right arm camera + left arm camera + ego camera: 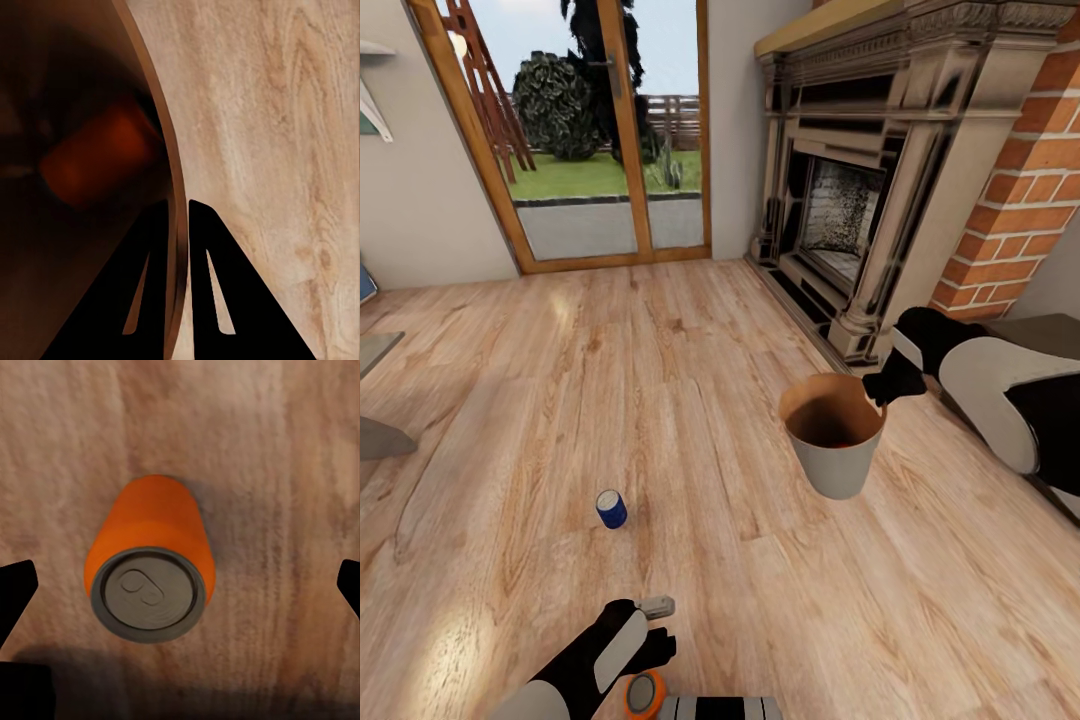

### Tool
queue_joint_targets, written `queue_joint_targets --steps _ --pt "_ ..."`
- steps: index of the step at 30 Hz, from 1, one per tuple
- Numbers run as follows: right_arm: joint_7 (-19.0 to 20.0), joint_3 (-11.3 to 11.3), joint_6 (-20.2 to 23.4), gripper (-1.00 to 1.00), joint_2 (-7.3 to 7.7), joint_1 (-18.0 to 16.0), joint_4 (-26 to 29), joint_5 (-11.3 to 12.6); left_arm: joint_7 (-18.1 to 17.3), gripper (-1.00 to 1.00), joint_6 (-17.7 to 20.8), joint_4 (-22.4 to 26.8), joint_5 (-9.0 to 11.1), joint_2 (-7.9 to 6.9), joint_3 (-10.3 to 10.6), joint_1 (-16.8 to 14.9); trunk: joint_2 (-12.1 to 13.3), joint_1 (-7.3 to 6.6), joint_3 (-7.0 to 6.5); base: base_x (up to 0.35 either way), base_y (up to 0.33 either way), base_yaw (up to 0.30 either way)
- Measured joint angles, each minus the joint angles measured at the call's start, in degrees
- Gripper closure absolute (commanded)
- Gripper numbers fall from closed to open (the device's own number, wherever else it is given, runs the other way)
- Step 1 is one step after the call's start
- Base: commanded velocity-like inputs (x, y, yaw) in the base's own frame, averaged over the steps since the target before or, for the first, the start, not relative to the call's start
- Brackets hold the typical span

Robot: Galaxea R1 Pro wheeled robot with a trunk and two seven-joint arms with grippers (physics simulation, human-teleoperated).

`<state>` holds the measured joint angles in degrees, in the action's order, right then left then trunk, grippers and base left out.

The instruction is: Put the three can of soda from the living room inside the tash can in the kitchen.

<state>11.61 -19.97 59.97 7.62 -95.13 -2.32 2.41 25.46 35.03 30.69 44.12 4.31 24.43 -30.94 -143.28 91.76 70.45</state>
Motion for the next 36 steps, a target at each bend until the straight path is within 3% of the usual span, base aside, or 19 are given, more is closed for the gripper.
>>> queue_joint_targets --steps 11,15,36 --pt "0.0 -0.2 0.0 1.0 -1.28 -1.4 0.0 -0.2 -0.2 -1.0 0.0 -0.2 0.0 -0.09 0.0 0.0 0.0 0.0 0.0 0.0 0.0 0.0" --pt "0.0 0.1 0.0 1.0 -2.07 -1.7 0.0 0.1 -0.4 -1.0 0.0 -2.8 0.0 0.02 0.0 0.0 0.0 0.0 0.0 0.0 0.0 0.0" --pt "-0.1 -0.4 0.0 1.0 -2.32 -1.8 0.0 -0.4 -0.6 -1.0 -0.1 -4.4 0.1 0.15 0.1 0.0 0.0 0.0 0.0 0.0 0.0 0.0"
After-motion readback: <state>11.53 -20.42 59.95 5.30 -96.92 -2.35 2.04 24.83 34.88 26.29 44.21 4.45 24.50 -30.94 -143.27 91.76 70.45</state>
